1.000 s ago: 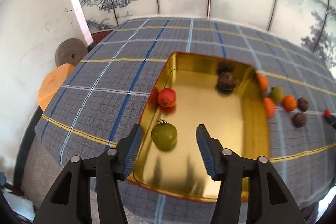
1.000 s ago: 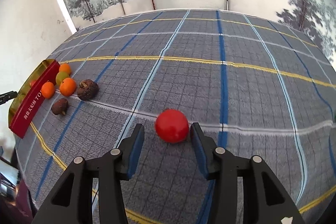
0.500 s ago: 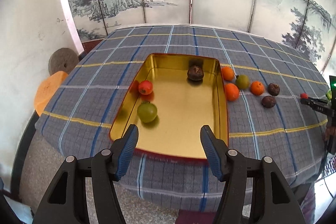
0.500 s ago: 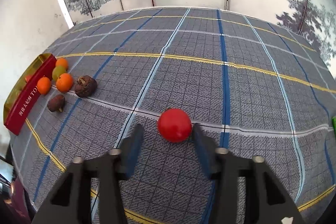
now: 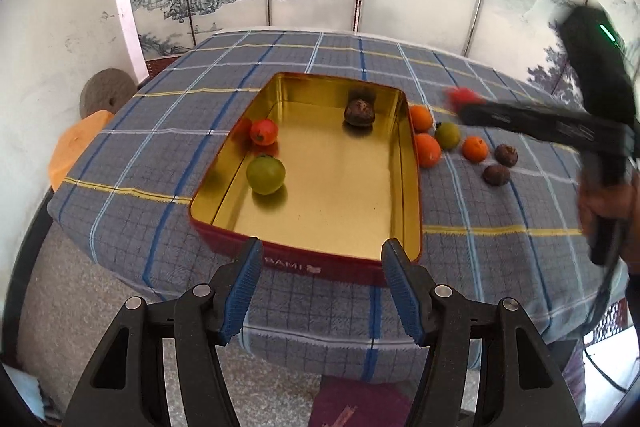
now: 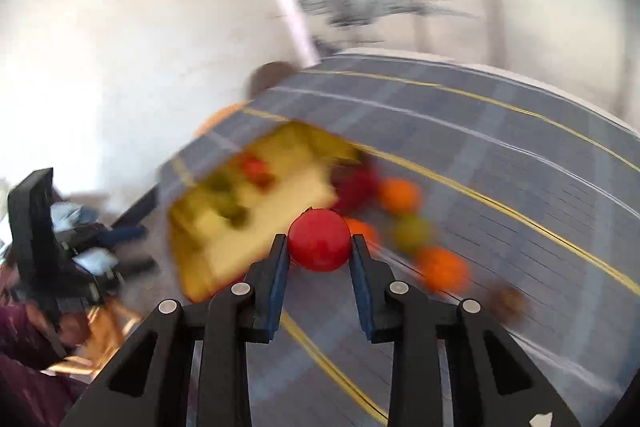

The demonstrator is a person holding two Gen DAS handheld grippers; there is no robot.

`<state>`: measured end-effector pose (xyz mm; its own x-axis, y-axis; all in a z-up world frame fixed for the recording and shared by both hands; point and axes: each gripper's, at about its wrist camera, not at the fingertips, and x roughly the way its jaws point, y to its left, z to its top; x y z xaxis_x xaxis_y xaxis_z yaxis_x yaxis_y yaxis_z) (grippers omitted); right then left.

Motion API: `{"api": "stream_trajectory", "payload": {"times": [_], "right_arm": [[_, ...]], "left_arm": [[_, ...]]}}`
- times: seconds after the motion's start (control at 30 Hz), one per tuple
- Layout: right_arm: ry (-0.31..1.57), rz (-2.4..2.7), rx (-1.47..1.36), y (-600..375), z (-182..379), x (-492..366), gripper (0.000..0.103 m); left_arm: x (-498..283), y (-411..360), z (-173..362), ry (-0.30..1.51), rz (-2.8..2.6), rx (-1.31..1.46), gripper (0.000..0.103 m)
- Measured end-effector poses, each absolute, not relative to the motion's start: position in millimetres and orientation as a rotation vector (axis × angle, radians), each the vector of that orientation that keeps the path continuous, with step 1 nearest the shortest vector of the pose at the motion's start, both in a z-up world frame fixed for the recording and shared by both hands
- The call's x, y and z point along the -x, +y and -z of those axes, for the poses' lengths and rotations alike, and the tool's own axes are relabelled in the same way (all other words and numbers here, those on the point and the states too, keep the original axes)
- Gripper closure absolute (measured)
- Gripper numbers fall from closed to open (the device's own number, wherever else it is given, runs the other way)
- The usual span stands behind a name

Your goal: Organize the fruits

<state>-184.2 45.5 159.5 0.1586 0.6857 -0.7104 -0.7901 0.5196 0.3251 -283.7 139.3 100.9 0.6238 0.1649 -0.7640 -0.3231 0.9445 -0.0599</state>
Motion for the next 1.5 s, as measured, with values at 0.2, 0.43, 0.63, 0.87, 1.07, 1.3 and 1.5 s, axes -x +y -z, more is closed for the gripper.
{"api": "stream_trajectory", "payload": {"times": [0.2,0.43,0.63,0.87,1.07,1.3,1.5], "right_arm": [[0.961,-1.091,0.246,119.5,-136.3,170.6,0.073],[0.914,-1.082,0.131,70.7,-147.6,154.2,0.039],[0.964,-1.068,0.406,62.0,-120.5,163.9,0.039],[0.956,-1.078,0.556,86.5,-89.4,159.6,0.049],[0.942,-1.022,0.463,62.1,-100.7,163.9,0.07],[0.935,-0.601,0.198,-129.7,-118.0,165.0,0.07],[0.987,-0.32,0.092,-236.0,-103.4,141.0,0.07]], "left_arm": [[287.6,143.4,-95.9,0.868,-0.264,0.204,0.041],[285.8,153.1,-84.3,0.889,-0.258,0.232,0.041],[279.0,147.5,-77.9,0.907,-0.237,0.237,0.041],[272.9,133.7,-78.5,0.929,-0.231,0.19,0.041],[266.3,115.1,-89.8,0.915,-0.187,0.144,0.041],[245.8,64.2,-103.1,0.885,0.012,0.064,0.041],[171.1,14.2,-97.4,0.819,0.078,0.054,0.019]]}}
